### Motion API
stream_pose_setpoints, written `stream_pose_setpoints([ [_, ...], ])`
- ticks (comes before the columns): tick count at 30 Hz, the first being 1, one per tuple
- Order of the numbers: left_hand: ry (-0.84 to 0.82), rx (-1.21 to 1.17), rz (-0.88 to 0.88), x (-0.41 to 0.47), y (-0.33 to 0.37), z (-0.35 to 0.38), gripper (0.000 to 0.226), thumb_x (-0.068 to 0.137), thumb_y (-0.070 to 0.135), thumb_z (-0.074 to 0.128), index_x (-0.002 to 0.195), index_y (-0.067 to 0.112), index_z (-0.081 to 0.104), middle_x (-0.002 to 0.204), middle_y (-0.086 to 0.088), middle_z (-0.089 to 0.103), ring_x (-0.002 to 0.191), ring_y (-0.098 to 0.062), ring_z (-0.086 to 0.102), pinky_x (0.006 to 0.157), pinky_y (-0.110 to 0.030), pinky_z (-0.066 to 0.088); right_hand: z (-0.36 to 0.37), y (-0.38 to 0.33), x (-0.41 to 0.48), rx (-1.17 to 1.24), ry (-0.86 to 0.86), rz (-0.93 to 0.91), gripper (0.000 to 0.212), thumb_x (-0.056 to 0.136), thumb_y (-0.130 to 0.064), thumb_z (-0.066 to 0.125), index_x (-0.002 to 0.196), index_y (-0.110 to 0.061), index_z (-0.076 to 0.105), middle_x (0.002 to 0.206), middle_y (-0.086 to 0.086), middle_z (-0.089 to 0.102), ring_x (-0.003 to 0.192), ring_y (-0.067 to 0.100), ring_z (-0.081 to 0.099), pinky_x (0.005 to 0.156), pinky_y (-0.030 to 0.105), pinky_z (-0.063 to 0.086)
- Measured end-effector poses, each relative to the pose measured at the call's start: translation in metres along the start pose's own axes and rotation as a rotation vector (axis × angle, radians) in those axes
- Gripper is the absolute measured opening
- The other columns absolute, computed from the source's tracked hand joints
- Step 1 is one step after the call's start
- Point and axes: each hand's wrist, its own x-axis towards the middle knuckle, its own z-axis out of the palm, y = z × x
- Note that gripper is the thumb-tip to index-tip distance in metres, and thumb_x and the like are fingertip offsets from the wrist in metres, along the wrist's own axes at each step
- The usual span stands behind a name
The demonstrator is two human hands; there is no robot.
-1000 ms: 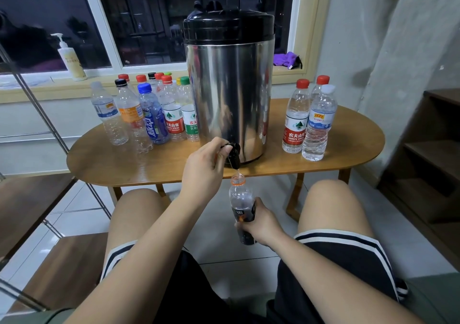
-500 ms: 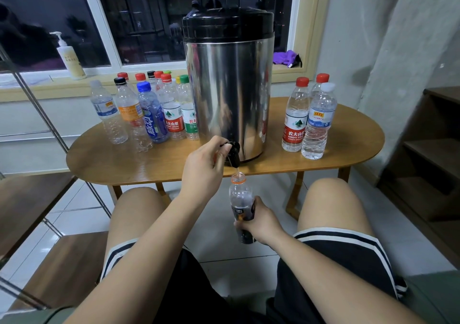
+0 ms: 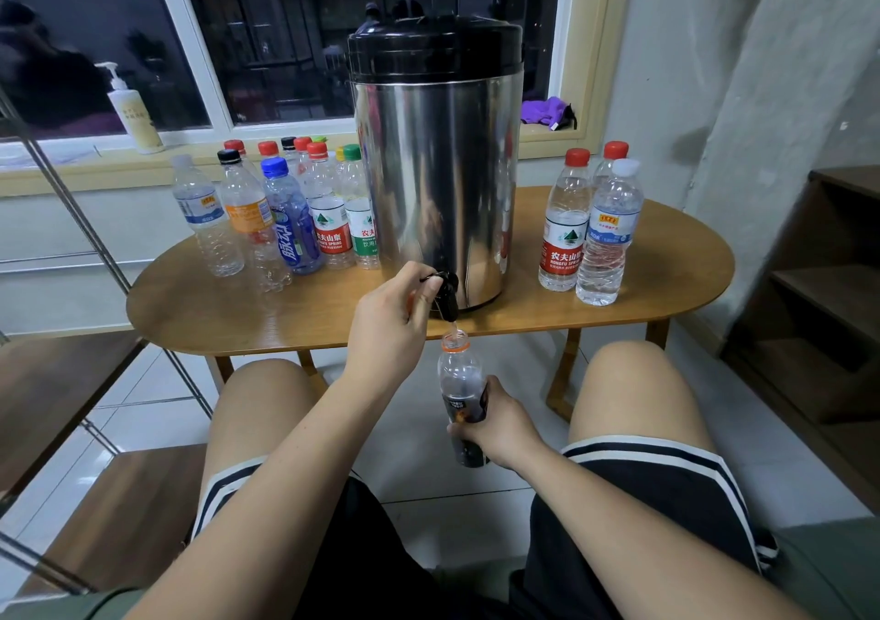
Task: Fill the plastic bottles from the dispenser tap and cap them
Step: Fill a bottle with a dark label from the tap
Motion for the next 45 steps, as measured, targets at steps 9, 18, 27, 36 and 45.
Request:
stream_pose_setpoints([
  [9, -0.003, 0.004, -0.003, -0.001, 0.000, 0.000, 0.015, 0.113, 0.039, 0.056, 0.106, 0.027, 0.062, 0.076, 0.007, 0.060, 0.074, -0.014, 0.056, 0.066, -0.038, 0.045, 0.002, 0.002, 0.003, -0.007, 0.010, 0.001, 0.060, 0.078, -0.038, 0.093, 0.118, -0.030, 0.049, 0.112, -0.008, 0.071, 0.101, 0.017, 0.068, 0.083, 0.034, 0.054],
  [18, -0.014, 0.133, 0.119, -0.025, -0.020, 0.002, 0.019, 0.111, 0.032, 0.061, 0.125, 0.023, 0.069, 0.114, 0.012, 0.076, 0.093, -0.014, 0.069, 0.071, -0.032, 0.053, 0.004, 0.002, 0.004, -0.006, 0.000, 0.002, 0.064, 0.078, -0.037, 0.094, 0.123, -0.030, 0.049, 0.116, -0.005, 0.072, 0.105, 0.020, 0.069, 0.090, 0.038, 0.058],
  [27, 0.006, 0.190, 0.225, -0.015, -0.020, -0.001, 0.027, 0.111, 0.040, 0.056, 0.121, 0.020, 0.070, 0.109, 0.007, 0.074, 0.082, -0.017, 0.068, 0.062, -0.036, 0.055, 0.004, 0.000, 0.003, -0.015, 0.009, 0.012, 0.061, 0.078, -0.035, 0.093, 0.121, -0.028, 0.050, 0.112, -0.005, 0.071, 0.100, 0.018, 0.068, 0.080, 0.034, 0.054],
  [36, -0.021, 0.289, 0.260, -0.010, -0.019, -0.001, 0.029, 0.109, 0.042, 0.061, 0.132, 0.026, 0.070, 0.122, 0.006, 0.076, 0.091, -0.021, 0.075, 0.063, -0.037, 0.058, 0.004, -0.003, 0.003, -0.001, 0.027, 0.000, 0.060, 0.078, -0.035, 0.093, 0.121, -0.025, 0.052, 0.109, -0.006, 0.072, 0.099, 0.018, 0.068, 0.081, 0.033, 0.054],
  [45, 0.004, 0.358, 0.325, -0.003, -0.015, 0.003, 0.039, 0.106, 0.051, 0.060, 0.122, 0.018, 0.075, 0.101, 0.004, 0.071, 0.076, -0.024, 0.070, 0.054, -0.040, 0.056, 0.003, -0.003, 0.001, 0.004, 0.019, 0.011, 0.059, 0.077, -0.037, 0.092, 0.118, -0.027, 0.051, 0.109, -0.008, 0.071, 0.097, 0.014, 0.067, 0.080, 0.033, 0.055],
])
